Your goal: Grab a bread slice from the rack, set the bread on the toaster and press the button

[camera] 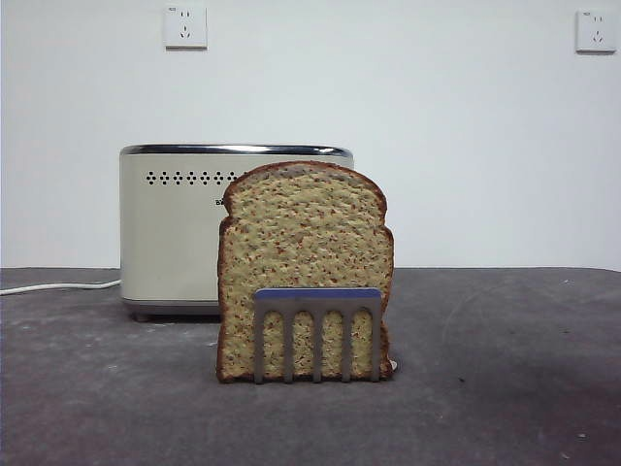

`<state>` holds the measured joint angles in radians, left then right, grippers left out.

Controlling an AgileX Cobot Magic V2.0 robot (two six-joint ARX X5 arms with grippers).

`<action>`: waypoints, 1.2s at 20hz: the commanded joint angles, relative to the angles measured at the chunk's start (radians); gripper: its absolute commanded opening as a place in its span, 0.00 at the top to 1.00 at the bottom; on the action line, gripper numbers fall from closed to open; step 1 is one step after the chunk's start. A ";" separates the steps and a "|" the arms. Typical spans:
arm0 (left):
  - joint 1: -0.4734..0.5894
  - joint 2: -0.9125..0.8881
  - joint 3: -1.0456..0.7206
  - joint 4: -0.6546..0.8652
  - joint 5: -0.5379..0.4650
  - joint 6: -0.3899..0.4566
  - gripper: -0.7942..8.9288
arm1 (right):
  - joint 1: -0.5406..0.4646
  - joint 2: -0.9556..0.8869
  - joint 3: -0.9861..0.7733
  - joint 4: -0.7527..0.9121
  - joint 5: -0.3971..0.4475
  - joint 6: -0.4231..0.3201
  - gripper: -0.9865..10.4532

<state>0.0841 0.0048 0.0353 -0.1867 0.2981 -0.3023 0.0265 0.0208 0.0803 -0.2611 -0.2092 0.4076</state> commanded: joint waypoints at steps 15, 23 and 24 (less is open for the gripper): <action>0.002 0.223 0.438 -0.163 0.278 0.068 0.93 | 0.002 0.475 0.510 -0.164 -0.271 -0.154 0.92; 0.000 0.407 0.679 -0.412 0.458 0.313 0.93 | 0.024 0.688 0.833 -0.542 -0.316 -0.422 0.92; -0.001 0.426 0.706 -0.450 0.470 0.349 0.93 | 0.030 0.708 0.868 -0.587 -0.316 -0.448 0.92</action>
<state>0.0841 0.4202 0.7212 -0.6086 0.7536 -0.0593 0.0498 0.7177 0.9157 -0.8108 -0.5228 0.0578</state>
